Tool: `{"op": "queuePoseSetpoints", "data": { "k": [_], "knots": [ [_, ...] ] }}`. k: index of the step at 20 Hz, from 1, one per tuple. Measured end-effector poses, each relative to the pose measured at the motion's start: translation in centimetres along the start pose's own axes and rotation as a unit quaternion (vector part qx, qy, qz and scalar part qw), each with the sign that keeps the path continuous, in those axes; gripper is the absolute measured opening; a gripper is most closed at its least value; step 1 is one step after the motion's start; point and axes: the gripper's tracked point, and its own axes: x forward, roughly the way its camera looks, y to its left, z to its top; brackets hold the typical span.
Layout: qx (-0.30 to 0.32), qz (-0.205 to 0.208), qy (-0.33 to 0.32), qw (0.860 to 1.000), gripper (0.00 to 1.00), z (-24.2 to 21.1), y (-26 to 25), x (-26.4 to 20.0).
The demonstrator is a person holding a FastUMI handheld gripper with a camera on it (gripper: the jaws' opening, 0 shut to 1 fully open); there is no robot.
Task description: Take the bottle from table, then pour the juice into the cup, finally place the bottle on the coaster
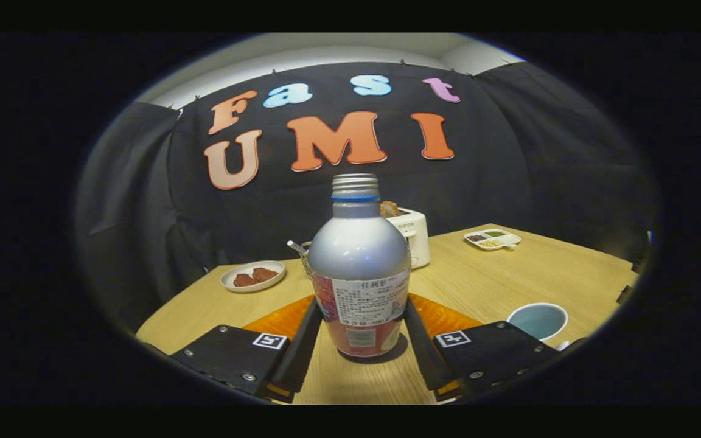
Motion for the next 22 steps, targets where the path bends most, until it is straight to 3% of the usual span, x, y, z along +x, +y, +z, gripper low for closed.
{"op": "queuePoseSetpoints", "data": {
  "k": [6, 9, 17, 22],
  "knots": [
    [-0.098, -0.003, 0.014, 0.995, 0.74, -1.8, 0.9, 2.3],
    [-0.115, 0.000, 0.032, 0.993, 0.74, -3.3, 1.1, 3.0],
    [-0.069, 0.016, 0.034, 0.997, 0.74, -4.7, 1.9, 3.6],
    [-0.041, 0.022, 0.034, 0.998, 0.82, -5.3, 2.3, 3.0]
  ]
}}
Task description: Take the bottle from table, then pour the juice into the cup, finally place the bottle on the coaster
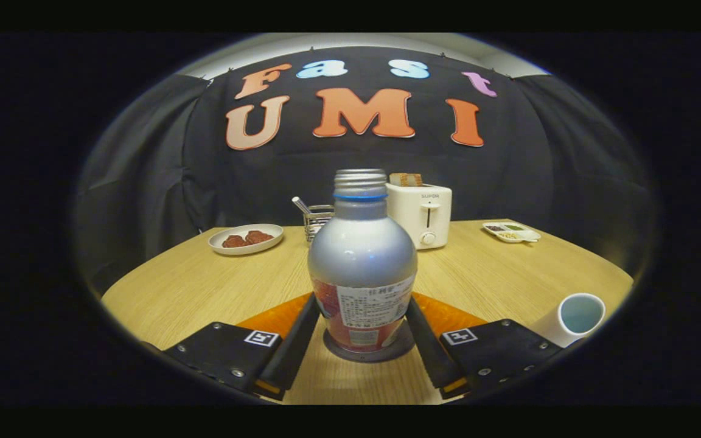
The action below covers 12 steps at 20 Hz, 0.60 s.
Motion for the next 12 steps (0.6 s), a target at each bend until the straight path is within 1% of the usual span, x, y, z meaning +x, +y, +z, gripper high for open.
{"op": "queuePoseSetpoints", "data": {
  "k": [1, 2, 3, 4, 10, 12],
  "knots": [
    [0.008, -0.001, -0.008, 1.000, 0.88, 0.5, 0.0, -0.5],
    [0.016, -0.001, -0.019, 1.000, 0.90, 0.9, 0.1, -1.1],
    [0.024, 0.000, -0.030, 0.999, 0.94, 1.3, 0.2, -1.6],
    [0.030, 0.001, -0.044, 0.999, 0.96, 1.9, 0.3, -2.2],
    [0.057, -0.010, -0.102, 0.993, 0.97, 5.1, -0.2, -7.9],
    [0.050, -0.014, -0.119, 0.992, 0.97, 6.0, 0.0, -10.1]
  ]
}}
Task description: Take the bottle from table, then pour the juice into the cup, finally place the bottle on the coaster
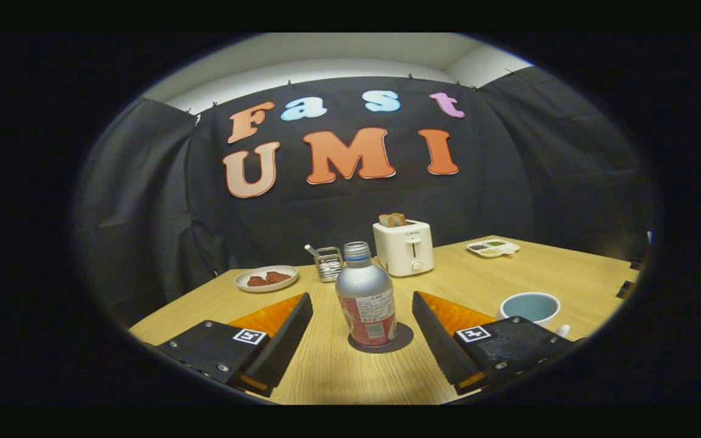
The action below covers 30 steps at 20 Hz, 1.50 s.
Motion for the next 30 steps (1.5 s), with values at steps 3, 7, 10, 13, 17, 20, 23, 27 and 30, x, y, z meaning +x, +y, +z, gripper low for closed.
{"op": "queuePoseSetpoints", "data": {
  "k": [3, 7, 10, 13, 17, 20, 23, 27, 30],
  "knots": [
    [-0.022, -0.004, -0.019, 1.000, 0.97, 1.3, 0.5, -3.0],
    [-0.049, -0.005, -0.034, 0.998, 0.97, 3.8, 2.2, -7.3],
    [-0.051, 0.018, -0.054, 0.997, 0.97, 5.7, 4.5, -10.7],
    [-0.064, 0.045, -0.076, 0.994, 0.97, 6.4, 6.4, -13.8],
    [-0.072, 0.051, -0.074, 0.993, 0.97, 7.1, 6.7, -16.5],
    [-0.021, 0.069, -0.101, 0.992, 0.97, 9.1, 7.6, -18.8],
    [0.005, 0.077, -0.127, 0.989, 0.97, 10.4, 7.2, -20.1],
    [0.012, 0.075, -0.142, 0.987, 0.97, 11.0, 6.7, -20.7],
    [0.005, 0.085, -0.143, 0.986, 0.97, 10.3, 7.0, -20.7]
  ]
}}
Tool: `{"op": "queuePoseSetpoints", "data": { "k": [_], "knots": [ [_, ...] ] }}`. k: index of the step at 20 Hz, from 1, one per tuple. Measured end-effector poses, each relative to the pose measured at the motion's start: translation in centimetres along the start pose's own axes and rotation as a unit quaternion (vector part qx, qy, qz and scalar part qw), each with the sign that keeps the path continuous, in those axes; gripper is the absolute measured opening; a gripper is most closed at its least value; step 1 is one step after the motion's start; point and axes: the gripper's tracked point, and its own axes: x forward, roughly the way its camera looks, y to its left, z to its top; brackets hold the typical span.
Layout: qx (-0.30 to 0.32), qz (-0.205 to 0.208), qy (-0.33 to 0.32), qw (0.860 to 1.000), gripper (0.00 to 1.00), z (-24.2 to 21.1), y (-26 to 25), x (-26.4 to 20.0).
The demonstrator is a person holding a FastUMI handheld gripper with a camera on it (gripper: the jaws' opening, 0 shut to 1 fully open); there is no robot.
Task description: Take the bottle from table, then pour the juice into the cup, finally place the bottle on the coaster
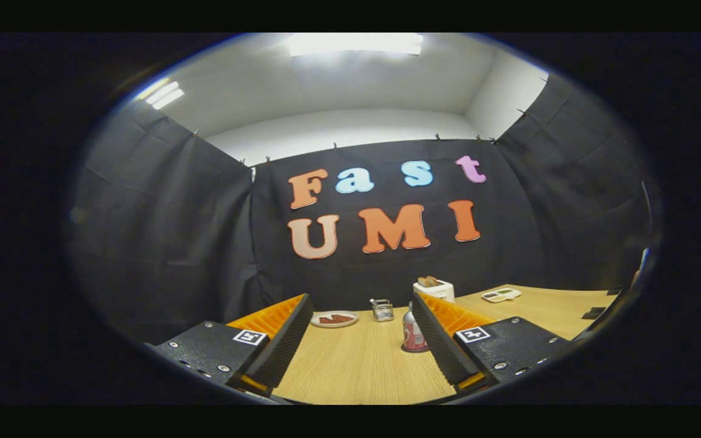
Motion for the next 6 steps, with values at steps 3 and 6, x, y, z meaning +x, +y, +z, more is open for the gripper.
{"op": "queuePoseSetpoints", "data": {
  "k": [3, 6],
  "knots": [
    [0.003, 0.010, 0.007, 1.000, 0.97, -1.0, 0.7, 0.0],
    [-0.005, 0.023, 0.011, 1.000, 0.97, -1.4, 1.0, 0.0]
  ]
}}
